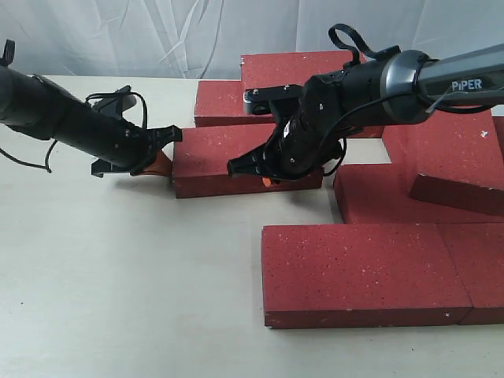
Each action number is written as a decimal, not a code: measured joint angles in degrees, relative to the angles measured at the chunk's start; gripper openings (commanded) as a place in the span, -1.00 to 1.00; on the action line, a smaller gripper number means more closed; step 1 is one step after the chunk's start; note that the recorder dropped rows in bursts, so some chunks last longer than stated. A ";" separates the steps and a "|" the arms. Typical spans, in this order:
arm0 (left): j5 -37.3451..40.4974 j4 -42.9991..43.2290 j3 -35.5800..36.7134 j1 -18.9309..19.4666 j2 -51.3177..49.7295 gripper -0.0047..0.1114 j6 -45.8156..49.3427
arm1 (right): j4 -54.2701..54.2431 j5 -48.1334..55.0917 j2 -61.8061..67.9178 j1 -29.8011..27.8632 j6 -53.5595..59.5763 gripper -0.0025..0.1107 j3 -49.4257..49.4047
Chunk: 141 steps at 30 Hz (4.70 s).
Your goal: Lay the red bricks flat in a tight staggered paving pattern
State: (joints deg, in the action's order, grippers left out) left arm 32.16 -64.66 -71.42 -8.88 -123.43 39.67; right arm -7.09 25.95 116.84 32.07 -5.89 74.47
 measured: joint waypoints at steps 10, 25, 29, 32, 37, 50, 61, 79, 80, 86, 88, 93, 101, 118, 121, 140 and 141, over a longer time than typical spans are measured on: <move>2.72 -2.92 -2.34 0.00 -2.42 -0.92 0.00 | 2.90 -0.29 0.00 0.00 -4.29 -0.97 0.00; -0.88 -5.92 -2.48 -2.84 -2.53 -0.92 0.00 | 13.81 1.05 0.00 0.12 -15.14 -0.97 0.00; -3.81 -6.17 -3.07 -4.49 -2.64 -0.92 0.10 | 13.94 1.98 0.00 0.12 -15.16 -0.97 0.00; -4.50 -7.37 -4.57 -4.74 -3.09 -0.92 0.21 | 13.94 2.37 0.00 0.12 -15.30 -0.97 0.00; -5.11 -10.00 -7.52 -4.74 -3.68 -0.92 0.21 | 13.94 2.86 0.00 0.12 -15.30 -0.97 0.00; 2.66 -8.59 -8.81 -1.97 -4.99 -0.92 0.10 | 13.94 6.08 -1.75 0.12 -15.30 -0.97 0.00; 19.32 2.17 -8.81 7.18 -4.02 -0.92 -7.38 | 12.02 11.86 -12.10 -1.34 -11.41 -0.97 0.00; 9.84 44.87 -7.05 -2.51 15.40 -0.92 -31.53 | -5.45 22.96 -12.65 -18.66 3.92 -0.97 0.00; 9.12 45.00 -6.77 -2.97 15.87 -0.92 -31.63 | -5.45 22.96 -12.65 -18.65 3.96 -0.97 0.00; 7.25 43.46 -6.52 -3.56 16.40 -0.92 -32.04 | -6.83 22.41 -12.65 -18.65 4.09 -0.97 0.00; 6.96 43.36 -6.43 -3.56 16.40 -0.92 -32.04 | -7.16 22.23 -12.65 -18.65 4.09 -0.97 0.00; 5.65 42.98 -6.43 -3.56 16.40 -0.92 -32.04 | -7.54 21.85 -12.65 -18.65 4.09 -0.97 0.00; 4.35 43.45 -6.43 -3.56 16.40 -0.92 -31.94 | -7.54 21.23 -12.65 -18.65 4.18 -0.97 0.00; -2.61 40.91 -1.34 -3.56 10.77 -0.92 -31.71 | -7.54 20.37 -12.65 -18.65 4.18 -0.97 0.00; -3.10 35.10 -1.58 -3.56 6.88 -0.92 -31.71 | -7.54 20.23 -12.65 -18.65 4.18 -0.97 0.00; -6.38 27.09 -9.44 -10.12 -2.35 -0.92 -31.71 | -7.54 17.45 -12.65 -18.65 4.18 -0.97 -3.10; -6.38 27.08 -9.80 -10.60 -2.46 -0.92 -31.71 | -7.54 17.00 -12.65 -18.65 4.18 -0.97 -3.35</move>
State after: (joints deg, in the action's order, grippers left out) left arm 25.78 -37.57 -81.23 -19.48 -125.89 7.96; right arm -14.63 42.94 104.19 13.42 -1.71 71.12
